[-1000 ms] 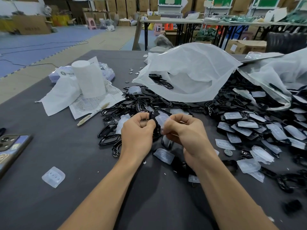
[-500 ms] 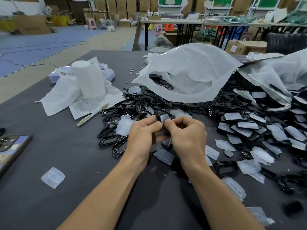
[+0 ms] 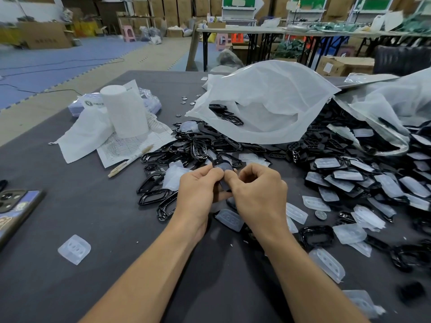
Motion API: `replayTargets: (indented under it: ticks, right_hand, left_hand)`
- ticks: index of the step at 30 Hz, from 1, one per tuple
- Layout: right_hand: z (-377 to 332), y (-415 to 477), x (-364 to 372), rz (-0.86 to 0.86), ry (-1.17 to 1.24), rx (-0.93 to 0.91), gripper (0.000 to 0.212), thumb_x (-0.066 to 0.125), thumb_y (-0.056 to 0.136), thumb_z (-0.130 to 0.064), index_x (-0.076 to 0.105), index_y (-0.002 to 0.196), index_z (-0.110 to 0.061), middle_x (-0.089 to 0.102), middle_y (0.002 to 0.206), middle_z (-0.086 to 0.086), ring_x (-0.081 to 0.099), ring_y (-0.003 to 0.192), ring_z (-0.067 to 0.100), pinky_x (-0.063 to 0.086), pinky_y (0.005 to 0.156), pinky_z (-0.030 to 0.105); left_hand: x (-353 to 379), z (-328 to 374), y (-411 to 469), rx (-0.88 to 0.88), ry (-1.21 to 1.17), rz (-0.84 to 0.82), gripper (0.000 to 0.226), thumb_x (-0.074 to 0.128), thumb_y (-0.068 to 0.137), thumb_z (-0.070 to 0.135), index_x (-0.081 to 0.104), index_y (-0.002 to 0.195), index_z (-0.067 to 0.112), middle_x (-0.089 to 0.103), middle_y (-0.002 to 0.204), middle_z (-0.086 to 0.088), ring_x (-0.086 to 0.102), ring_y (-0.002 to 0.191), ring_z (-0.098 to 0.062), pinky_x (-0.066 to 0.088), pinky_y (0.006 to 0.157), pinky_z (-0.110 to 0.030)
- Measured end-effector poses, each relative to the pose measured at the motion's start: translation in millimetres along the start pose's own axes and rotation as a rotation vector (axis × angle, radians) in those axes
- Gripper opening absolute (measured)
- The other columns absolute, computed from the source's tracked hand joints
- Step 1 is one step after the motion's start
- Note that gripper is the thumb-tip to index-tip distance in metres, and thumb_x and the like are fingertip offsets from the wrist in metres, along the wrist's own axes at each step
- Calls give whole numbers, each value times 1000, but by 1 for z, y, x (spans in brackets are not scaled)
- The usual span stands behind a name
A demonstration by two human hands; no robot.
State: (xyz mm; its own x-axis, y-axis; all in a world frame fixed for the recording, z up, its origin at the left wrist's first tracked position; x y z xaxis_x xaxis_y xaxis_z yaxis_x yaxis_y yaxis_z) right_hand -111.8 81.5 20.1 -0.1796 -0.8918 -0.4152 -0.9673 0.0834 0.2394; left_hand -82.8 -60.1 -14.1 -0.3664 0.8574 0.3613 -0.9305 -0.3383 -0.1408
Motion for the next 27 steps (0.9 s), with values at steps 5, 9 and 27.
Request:
replayTargets:
  ticks: [5,9,27]
  right_hand:
    - [4,3,12,-163,133,29,13,79,83,-31,69,78,-25,72,69,-15,65,62,2,44,59,11]
    - [6,5,16,-216,284,56,9,74,81,-18,73,77,-26,73,64,-4,64,53,13,51,55,27]
    - [11,9,12,-181,392,80,17,77,67,-36,77,83,-42,73,67,-11,63,62,3,51,67,29]
  left_hand:
    - [-3,0,5,25,-12,37,27,56,101,7,58,108,-18,66,101,-17,65,89,-30,62,77,-38]
    - [-7,7,4,77,68,50,15,61,96,2,72,86,2,66,80,-14,63,73,-25,60,62,-31]
    - [-17,9,8,62,106,97,16,69,95,3,75,107,-5,78,94,-23,75,76,-26,62,68,-27]
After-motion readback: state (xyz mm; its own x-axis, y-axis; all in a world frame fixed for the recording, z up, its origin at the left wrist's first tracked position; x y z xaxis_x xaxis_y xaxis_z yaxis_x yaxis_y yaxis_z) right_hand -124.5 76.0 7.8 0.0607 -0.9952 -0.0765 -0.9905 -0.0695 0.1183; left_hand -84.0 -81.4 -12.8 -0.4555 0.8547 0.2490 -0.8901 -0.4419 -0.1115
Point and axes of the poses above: each hand's wrist, its own y-axis towards the middle knuckle, its own x-axis out of the palm, z = x × y, the point moved 8 cm from there along y, towards the middle knuckle
